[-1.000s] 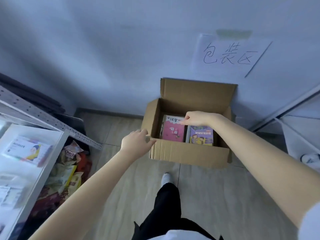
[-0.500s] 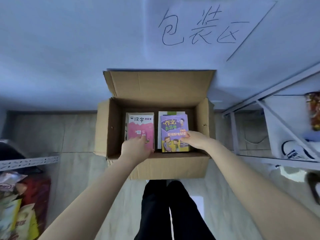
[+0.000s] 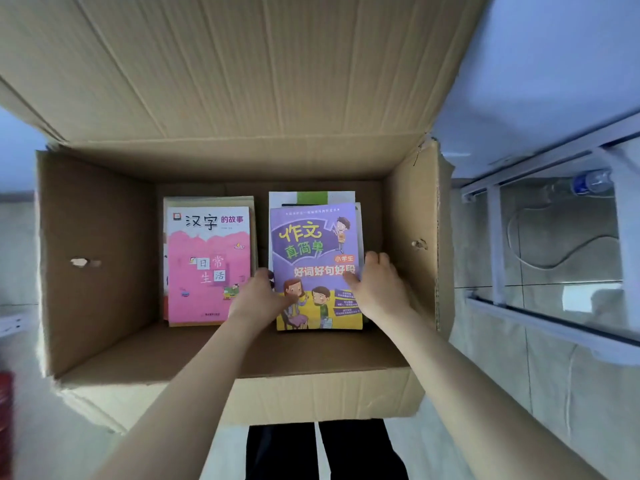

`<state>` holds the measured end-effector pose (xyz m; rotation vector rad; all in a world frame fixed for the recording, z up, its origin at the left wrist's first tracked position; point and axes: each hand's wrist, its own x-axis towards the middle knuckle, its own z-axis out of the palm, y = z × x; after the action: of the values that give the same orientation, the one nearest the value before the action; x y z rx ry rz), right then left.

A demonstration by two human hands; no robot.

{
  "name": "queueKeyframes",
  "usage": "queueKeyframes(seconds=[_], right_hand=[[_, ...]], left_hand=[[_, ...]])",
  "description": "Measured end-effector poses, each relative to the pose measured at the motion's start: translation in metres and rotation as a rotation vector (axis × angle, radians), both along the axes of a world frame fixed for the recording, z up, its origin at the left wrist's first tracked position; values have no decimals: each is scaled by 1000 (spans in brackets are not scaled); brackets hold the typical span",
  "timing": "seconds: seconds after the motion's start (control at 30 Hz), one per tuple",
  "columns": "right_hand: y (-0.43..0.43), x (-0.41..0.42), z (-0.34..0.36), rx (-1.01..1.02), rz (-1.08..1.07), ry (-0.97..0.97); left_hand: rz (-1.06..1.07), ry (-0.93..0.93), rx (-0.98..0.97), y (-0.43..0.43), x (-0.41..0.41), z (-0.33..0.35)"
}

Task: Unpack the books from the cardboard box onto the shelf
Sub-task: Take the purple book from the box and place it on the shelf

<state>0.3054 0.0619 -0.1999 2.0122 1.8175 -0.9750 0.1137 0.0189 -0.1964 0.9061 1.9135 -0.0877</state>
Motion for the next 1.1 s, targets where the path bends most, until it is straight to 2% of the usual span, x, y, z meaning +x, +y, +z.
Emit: queueKeyframes(seconds=[0.17,0.37,0.47,0.6,0.87,1.0,1.1], right_hand=[[3,4,-10,-44,-98,100],[13,9,-8,-210,-184,221],[13,10,-9,-275,-170,205],[8,10,-13,-322,-197,191],[3,14,-21,-328,-368,266],[3,14,-17,-362,-445,277],[7,13,-3,-477,-519,344]], left_hand=[[352,-85,26,0,14,-20],[476,-84,-51,2,17,-23],[587,-91,-80,2,18,-22],[775,-217,-137,3,15,-20],[680,-310,-214,3,10,-3],[690,-298,-135,2,24,17],[757,-338,-53,4,25,44]])
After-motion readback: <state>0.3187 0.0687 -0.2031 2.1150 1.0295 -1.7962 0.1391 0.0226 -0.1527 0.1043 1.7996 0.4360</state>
